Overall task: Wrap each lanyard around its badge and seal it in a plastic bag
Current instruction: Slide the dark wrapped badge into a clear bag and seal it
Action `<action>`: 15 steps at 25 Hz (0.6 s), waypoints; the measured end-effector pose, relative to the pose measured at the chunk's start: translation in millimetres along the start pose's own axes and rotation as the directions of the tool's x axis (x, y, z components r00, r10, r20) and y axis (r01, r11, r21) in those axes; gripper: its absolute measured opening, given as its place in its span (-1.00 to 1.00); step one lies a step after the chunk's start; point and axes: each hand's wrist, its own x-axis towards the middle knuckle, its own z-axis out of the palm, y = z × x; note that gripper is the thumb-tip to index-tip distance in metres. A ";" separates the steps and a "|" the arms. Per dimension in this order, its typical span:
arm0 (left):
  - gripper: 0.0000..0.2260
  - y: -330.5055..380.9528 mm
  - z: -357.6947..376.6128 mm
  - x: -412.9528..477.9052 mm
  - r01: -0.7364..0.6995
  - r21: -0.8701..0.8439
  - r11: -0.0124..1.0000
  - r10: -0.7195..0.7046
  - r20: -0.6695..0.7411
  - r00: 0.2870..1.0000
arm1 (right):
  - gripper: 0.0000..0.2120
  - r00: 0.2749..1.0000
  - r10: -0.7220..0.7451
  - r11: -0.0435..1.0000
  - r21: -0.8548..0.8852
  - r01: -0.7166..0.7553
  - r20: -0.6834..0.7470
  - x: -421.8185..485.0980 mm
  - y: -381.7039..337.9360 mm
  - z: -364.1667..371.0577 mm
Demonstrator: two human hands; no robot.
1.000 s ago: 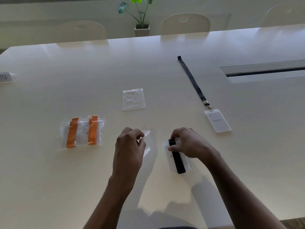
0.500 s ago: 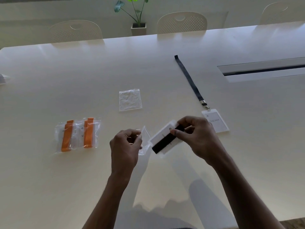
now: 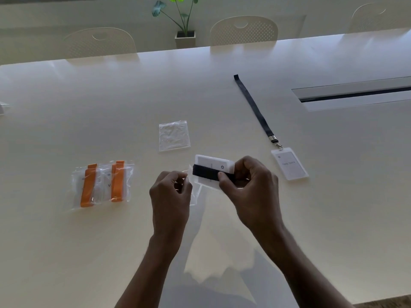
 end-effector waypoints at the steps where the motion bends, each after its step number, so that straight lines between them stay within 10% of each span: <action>1: -0.90 1.1 0.3 0.1 -0.025 0.023 0.999 0.025 -0.009 1.000 | -0.77 1.000 -0.019 1.000 0.000 0.019 -0.005 -3.9 -0.9 4.3; 15: -0.85 5.5 -2.9 -6.6 -0.143 0.022 0.989 0.141 0.084 0.987 | -0.75 0.994 0.072 0.997 0.010 -0.073 0.087 -19.6 9.4 26.8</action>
